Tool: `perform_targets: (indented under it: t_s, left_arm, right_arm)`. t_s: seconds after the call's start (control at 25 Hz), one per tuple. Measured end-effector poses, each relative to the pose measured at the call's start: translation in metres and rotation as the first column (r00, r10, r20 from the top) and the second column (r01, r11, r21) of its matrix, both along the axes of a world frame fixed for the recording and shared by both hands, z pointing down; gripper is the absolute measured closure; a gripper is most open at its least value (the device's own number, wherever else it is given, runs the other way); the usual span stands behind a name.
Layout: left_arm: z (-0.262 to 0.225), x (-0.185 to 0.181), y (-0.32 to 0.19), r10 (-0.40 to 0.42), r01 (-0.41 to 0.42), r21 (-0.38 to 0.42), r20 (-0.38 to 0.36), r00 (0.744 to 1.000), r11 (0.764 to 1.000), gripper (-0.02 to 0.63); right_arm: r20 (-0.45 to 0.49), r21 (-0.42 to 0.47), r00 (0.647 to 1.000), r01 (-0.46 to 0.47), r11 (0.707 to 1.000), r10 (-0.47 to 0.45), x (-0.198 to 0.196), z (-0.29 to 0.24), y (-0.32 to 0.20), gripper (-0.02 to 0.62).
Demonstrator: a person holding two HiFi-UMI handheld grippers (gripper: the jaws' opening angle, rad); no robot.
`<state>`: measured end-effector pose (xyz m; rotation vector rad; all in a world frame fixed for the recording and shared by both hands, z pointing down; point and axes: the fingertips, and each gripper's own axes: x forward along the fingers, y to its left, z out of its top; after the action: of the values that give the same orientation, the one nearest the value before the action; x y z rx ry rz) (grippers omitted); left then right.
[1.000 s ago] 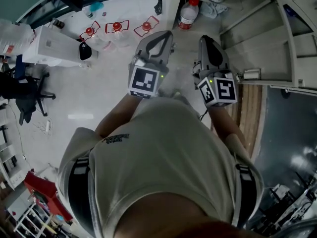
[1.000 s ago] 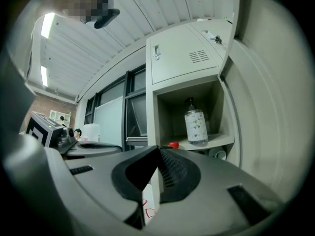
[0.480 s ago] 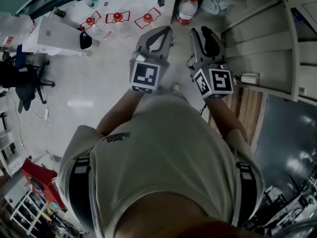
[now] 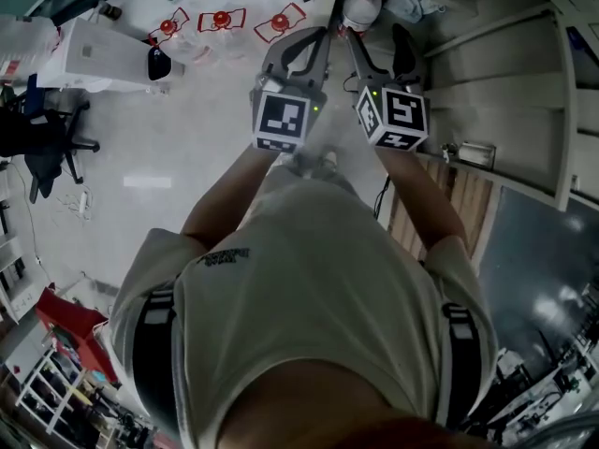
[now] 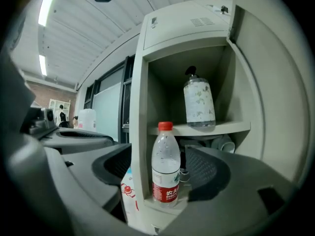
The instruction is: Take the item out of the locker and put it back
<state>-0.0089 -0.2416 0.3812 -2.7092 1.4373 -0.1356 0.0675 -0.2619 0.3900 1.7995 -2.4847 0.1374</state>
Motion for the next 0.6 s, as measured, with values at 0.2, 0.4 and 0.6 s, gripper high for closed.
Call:
perform_targets:
  t_s: [0.2,0.4,0.6]
  left_arm:
    - [0.006,-0.004,-0.014,-0.012,0.012,-0.010,0.000,1.000,1.000,0.594]
    - [0.019,-0.004,-0.020,-0.014,0.014,-0.021,0.006,1.000,1.000,0.594]
    - [0.035,0.002,-0.024,-0.001,0.001,-0.017,0.025,1.000,1.000,0.594]
  right_arm:
    - [-0.027,-0.034,0.999,-0.037,0.999,0.036,-0.003,0.024,-0.027,0.239]
    - [-0.032,-0.063,0.996,-0.081,0.995,0.079,-0.002,0.050,-0.043,0.209]
    - [-0.043,-0.079,0.994,-0.102,0.992,0.099,-0.001,0.072,-0.057,0.209]
